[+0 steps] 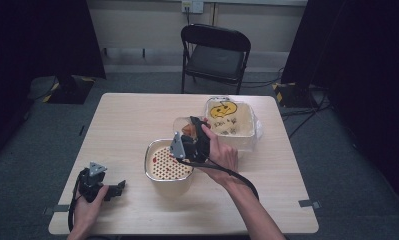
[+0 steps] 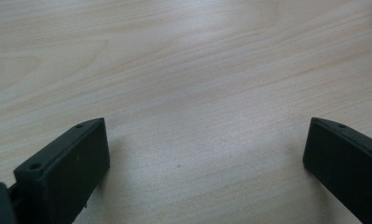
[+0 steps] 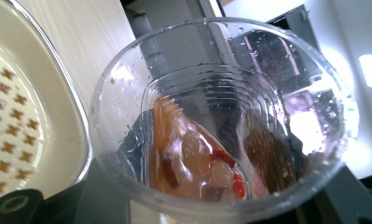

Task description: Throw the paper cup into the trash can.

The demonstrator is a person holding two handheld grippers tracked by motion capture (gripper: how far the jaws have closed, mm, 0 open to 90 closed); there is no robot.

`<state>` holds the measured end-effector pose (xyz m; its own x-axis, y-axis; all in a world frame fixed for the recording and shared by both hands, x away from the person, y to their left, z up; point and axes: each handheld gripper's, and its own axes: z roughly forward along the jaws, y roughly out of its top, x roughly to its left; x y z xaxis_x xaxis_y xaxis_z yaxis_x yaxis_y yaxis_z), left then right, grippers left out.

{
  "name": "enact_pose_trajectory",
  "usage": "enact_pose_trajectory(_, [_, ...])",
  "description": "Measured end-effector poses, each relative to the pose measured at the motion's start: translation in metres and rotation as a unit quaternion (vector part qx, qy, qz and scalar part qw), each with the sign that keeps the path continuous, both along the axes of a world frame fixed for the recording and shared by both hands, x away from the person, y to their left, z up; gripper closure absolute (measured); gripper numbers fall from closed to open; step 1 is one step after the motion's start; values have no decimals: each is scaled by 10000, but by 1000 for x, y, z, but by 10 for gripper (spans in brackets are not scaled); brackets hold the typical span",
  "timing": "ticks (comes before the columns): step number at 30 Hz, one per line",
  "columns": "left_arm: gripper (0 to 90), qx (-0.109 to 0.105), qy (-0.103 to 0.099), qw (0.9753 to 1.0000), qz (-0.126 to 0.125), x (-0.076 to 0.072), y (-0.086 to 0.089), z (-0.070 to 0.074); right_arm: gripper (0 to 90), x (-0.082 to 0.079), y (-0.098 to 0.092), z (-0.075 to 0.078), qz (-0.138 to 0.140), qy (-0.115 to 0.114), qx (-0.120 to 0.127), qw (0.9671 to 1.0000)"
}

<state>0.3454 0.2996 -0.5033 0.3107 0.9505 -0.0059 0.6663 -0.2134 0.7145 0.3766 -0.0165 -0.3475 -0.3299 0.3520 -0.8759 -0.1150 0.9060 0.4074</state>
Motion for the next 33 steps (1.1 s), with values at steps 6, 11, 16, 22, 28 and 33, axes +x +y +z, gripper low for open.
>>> enact_pose_trajectory(6, [0, -3, -2, 10000, 1, 0, 0, 0, 476, -3, 6, -6, 38, -206, -506, 9985])
enact_pose_trajectory(11, [0, -3, -1, 10000, 2, 0, 0, 0, 479, -4, 11, -11, 61, -448, -1062, 9933])
enact_pose_trajectory(16, [0, -1, 0, 10000, 0, 0, 0, 0, 483, -7, 18, -19, 60, -615, -1574, 9856])
enact_pose_trajectory(22, [0, -1, 0, 10000, 4, 0, 0, 0, 483, -12, 24, -24, 92, -1020, -2078, 9728])
enact_pose_trajectory(28, [0, -1, -2, 10000, 0, 0, 0, 0, 486, -12, 28, -28, 159, -1197, -2442, 9622])
enact_pose_trajectory(33, [0, -3, -2, 10000, 1, 0, 0, 0, 487, -13, 29, -33, 136, -1457, -2784, 9493])
